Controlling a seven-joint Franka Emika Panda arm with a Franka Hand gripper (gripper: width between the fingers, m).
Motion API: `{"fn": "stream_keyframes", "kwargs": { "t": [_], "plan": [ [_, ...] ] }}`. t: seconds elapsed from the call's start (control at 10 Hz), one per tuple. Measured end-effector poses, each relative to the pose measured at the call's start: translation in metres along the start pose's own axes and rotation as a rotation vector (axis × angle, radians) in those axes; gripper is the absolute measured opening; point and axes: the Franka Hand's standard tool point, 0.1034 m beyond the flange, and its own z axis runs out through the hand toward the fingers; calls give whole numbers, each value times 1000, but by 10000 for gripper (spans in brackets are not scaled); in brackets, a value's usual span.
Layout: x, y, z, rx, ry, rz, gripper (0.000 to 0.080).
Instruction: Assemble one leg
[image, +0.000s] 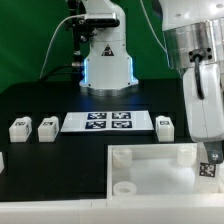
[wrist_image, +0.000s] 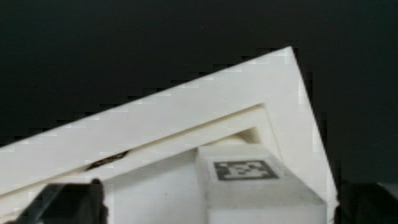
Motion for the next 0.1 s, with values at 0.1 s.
{"fn": "stream_keyframes", "kwargs": {
  "t": [0.1],
  "plan": [
    [0, 0, 0, 0, 0, -1, 649]
  ]
}}
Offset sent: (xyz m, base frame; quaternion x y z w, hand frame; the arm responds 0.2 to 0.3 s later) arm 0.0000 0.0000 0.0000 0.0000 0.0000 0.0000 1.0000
